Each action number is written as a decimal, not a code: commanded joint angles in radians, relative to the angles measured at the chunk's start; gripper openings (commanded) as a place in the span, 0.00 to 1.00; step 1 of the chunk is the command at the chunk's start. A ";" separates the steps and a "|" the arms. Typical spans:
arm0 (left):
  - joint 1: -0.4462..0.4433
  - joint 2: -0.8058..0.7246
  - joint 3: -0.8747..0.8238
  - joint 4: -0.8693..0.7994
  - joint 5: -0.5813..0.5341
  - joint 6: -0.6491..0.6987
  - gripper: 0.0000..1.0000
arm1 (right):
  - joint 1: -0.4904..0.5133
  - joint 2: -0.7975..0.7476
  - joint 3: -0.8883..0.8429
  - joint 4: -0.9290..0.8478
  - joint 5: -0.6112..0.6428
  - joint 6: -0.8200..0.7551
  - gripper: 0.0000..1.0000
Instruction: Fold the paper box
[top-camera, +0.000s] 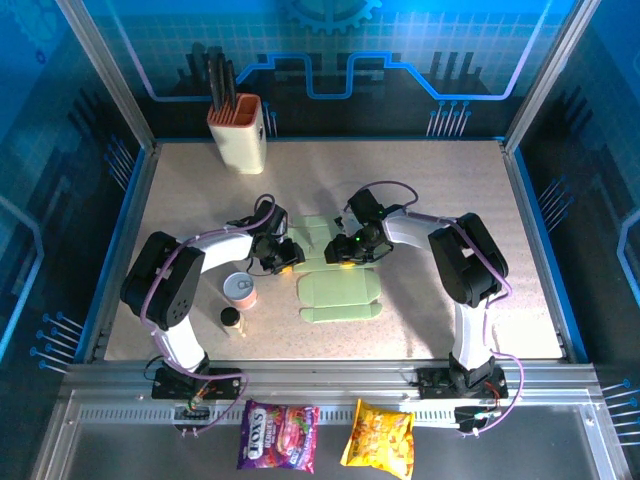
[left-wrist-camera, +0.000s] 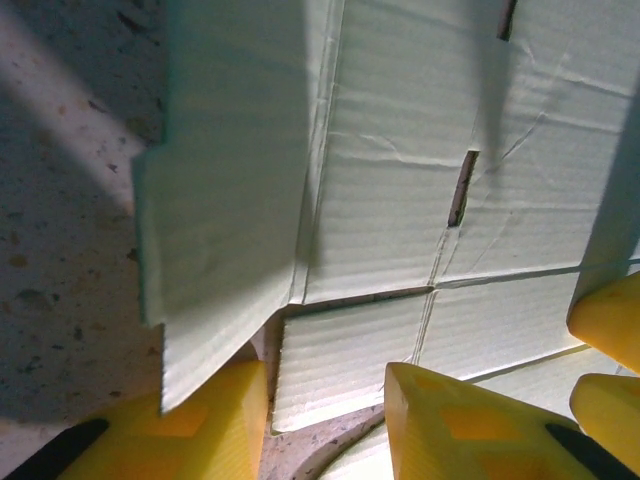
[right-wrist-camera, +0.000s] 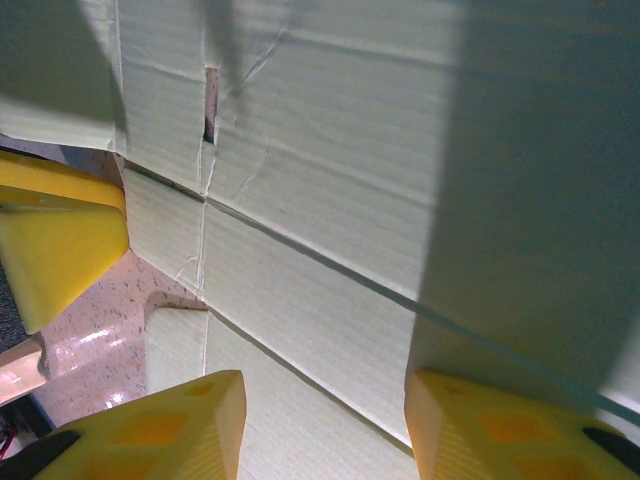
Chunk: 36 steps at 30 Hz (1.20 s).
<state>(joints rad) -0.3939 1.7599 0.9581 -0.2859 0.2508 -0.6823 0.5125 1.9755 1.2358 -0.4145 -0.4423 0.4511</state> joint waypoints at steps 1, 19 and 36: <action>-0.006 0.012 0.001 0.016 0.022 -0.008 0.36 | 0.022 0.017 -0.028 -0.023 0.027 -0.011 0.48; -0.006 -0.075 0.019 -0.001 0.063 -0.022 0.35 | 0.021 0.010 -0.034 -0.020 0.028 -0.009 0.48; -0.025 -0.091 0.043 0.024 0.126 -0.058 0.35 | 0.024 0.002 -0.037 -0.023 0.028 -0.009 0.47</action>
<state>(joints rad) -0.4015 1.6909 0.9699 -0.2714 0.3321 -0.7166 0.5125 1.9713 1.2247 -0.3996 -0.4423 0.4515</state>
